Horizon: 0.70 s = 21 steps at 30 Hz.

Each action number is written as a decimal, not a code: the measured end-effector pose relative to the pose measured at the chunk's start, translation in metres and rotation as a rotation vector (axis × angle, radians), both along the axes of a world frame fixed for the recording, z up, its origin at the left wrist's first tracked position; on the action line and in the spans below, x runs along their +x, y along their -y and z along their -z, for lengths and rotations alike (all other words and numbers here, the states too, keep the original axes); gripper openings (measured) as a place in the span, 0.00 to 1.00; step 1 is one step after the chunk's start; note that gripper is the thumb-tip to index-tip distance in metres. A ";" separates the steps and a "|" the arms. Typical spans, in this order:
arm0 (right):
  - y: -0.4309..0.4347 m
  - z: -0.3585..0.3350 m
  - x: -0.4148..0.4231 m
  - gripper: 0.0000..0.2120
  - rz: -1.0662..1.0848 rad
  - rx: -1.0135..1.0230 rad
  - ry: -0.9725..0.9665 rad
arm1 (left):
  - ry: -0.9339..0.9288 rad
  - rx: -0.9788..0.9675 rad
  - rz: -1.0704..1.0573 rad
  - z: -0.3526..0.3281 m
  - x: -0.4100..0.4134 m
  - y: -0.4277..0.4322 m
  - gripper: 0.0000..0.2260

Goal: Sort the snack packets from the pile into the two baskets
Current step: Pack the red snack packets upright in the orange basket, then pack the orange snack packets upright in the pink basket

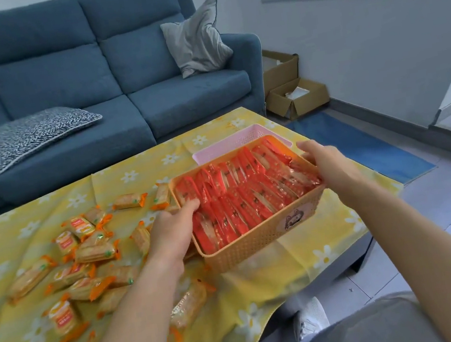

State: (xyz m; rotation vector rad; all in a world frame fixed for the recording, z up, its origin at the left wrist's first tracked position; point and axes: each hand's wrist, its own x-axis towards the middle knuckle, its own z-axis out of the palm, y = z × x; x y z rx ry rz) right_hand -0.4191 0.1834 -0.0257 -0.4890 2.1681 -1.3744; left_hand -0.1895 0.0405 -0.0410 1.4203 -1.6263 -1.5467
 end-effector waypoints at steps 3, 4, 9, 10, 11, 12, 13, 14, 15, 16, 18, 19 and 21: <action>0.022 -0.001 0.012 0.17 0.027 -0.324 0.218 | -0.089 0.043 -0.123 -0.013 0.029 0.024 0.11; 0.031 0.006 0.016 0.15 0.012 -0.352 0.220 | -0.117 0.072 -0.162 -0.016 0.039 0.034 0.10; 0.091 0.052 0.033 0.26 -0.338 0.250 -0.658 | -0.177 0.087 -0.324 -0.029 0.072 0.073 0.07; 0.104 0.055 0.039 0.27 -0.381 0.309 -0.741 | -0.185 0.083 -0.346 -0.031 0.075 0.080 0.07; 0.117 0.057 0.044 0.27 -0.402 0.365 -0.796 | -0.193 0.082 -0.363 -0.033 0.076 0.086 0.07; 0.130 0.058 0.051 0.27 -0.415 0.438 -0.839 | -0.203 0.078 -0.383 -0.035 0.076 0.093 0.07; 0.141 0.059 0.055 0.27 -0.421 0.528 -0.867 | -0.221 0.076 -0.403 -0.036 0.075 0.100 0.06; 0.147 0.060 0.056 0.25 -0.418 0.618 -0.901 | -0.237 0.074 -0.421 -0.037 0.074 0.107 0.06; 0.151 0.060 0.057 0.22 -0.412 0.690 -0.944 | -0.251 0.073 -0.438 -0.039 0.072 0.114 0.05; 0.152 0.059 0.057 0.19 -0.413 0.745 -0.981 | -0.264 0.072 -0.448 -0.040 0.068 0.121 0.05; 0.151 0.051 0.057 0.14 -0.425 0.799 -0.992 | -0.285 0.077 -0.443 -0.042 0.057 0.135 0.05; 0.149 0.047 0.058 0.13 -0.452 0.811 -0.986 | -0.290 0.080 -0.435 -0.042 0.048 0.140 0.05; 0.145 0.038 0.062 0.16 -0.504 0.829 -0.956 | -0.301 0.083 -0.409 -0.043 0.025 0.148 0.05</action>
